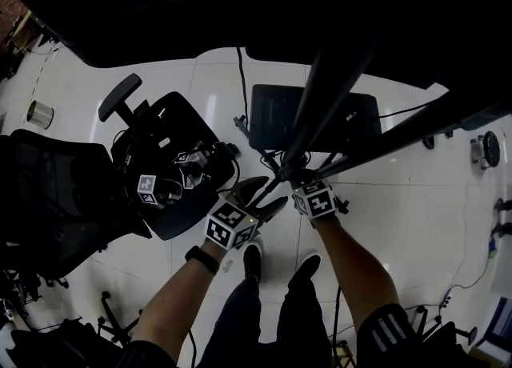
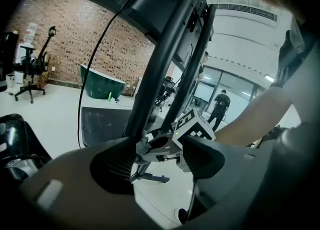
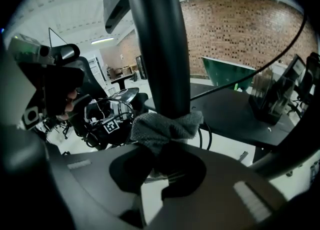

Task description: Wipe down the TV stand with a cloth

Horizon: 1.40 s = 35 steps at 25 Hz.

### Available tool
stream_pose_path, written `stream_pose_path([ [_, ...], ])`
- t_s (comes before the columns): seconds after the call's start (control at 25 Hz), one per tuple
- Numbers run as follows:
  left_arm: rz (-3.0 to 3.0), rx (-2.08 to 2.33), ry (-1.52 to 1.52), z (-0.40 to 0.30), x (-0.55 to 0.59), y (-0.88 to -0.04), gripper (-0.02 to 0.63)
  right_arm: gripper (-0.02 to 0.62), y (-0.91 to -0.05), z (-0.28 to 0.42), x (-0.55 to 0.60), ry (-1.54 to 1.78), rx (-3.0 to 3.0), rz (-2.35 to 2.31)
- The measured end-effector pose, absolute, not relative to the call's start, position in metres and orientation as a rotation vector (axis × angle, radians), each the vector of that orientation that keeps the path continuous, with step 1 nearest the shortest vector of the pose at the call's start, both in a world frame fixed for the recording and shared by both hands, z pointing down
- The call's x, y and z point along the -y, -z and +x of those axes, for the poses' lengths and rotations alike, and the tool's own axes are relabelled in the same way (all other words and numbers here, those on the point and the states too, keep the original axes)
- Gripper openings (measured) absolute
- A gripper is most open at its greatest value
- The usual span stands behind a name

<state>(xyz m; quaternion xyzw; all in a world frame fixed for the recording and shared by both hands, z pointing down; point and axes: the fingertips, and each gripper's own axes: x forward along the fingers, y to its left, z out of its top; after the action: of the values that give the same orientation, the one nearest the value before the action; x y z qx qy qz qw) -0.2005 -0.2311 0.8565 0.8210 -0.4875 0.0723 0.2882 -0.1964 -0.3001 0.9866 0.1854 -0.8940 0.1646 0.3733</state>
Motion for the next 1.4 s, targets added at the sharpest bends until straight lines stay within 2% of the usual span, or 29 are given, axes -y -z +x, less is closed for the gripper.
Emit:
stream_pose_path([
  [0.32,2.385,1.281,-0.22,-0.163,0.208,-0.769,0.321,0.034,-0.845,-0.164,0.265,-0.444,2.545,0.411],
  [0.84,2.486,1.531,0.055,-0.081,0.151,-0.542,0.339,0.034,-0.561,-0.027,0.194,-0.185,2.924,0.339],
  [1.04,2.623,1.538,-0.035,-0.057,0.12,-0.492,0.354,0.034,-0.538,0.021,0.16,-0.192,2.943,0.341],
  [1.4,2.73,1.407,-0.046,-0.04,0.018,-0.466,0.36,0.034,-0.512,0.067,0.078,-0.314,2.984,0.611],
])
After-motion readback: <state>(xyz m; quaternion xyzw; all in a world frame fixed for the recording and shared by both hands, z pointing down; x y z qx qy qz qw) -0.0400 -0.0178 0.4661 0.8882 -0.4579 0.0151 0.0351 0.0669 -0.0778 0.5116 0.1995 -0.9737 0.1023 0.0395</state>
